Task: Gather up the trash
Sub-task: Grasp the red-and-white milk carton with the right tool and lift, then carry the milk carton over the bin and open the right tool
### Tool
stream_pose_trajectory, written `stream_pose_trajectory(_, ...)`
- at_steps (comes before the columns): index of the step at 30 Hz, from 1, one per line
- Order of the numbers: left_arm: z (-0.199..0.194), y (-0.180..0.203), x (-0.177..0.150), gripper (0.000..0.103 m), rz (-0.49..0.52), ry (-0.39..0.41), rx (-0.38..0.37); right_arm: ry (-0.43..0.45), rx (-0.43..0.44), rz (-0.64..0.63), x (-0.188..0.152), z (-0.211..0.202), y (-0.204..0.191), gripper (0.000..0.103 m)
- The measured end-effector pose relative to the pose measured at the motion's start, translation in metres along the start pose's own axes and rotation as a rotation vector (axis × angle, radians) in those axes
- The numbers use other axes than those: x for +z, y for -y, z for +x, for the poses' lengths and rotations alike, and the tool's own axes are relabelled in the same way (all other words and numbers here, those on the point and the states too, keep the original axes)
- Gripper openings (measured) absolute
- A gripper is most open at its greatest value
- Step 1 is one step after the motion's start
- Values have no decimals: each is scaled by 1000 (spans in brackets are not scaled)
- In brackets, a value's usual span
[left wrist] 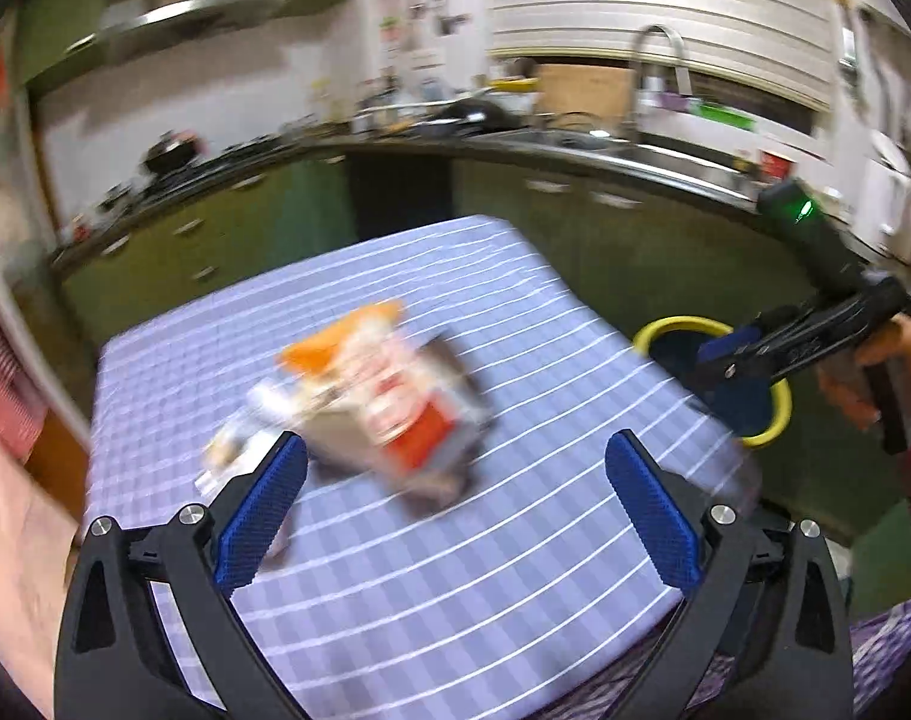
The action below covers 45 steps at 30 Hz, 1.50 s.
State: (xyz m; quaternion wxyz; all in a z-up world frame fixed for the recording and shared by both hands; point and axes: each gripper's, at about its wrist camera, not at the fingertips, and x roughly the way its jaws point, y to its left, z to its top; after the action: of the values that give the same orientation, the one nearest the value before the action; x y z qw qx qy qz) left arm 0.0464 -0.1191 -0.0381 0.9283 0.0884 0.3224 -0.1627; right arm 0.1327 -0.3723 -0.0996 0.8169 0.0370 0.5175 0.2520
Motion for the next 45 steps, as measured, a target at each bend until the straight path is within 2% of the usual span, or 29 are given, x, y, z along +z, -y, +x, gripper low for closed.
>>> stream_pose_trajectory(4,-9,-44,-21,98,-89,-15,50,-3,67,-87,37,15,-55,69)
stream_pose_trajectory(9,-19,-66,-36,98,-118,3,82,-52,104,-152,81,39,-103,69)
stream_pose_trajectory(13,-21,-74,-44,98,-119,10,78,-109,85,-156,107,69,-119,69)
stream_pose_trajectory(17,-22,-74,-45,98,-116,8,78,-148,50,-129,123,96,-117,69)
stream_pose_trajectory(27,-17,-78,-49,98,-139,-6,67,-207,65,-98,132,123,-122,69)
stream_pose_trajectory(31,-17,-75,-50,98,-135,-5,63,-234,92,-83,131,133,-124,47)
stream_pose_trajectory(33,-17,-74,-50,98,-133,-7,63,-256,103,-87,128,139,-126,44)
stream_pose_trajectory(35,-17,-74,-50,98,-133,-10,66,-267,99,-98,124,143,-128,37)
stream_pose_trajectory(38,-17,-74,-51,98,-135,-11,68,-228,79,-126,119,138,-134,35)
stream_pose_trajectory(45,-15,-71,-50,98,-133,-17,68,-157,122,-158,107,94,-139,35)
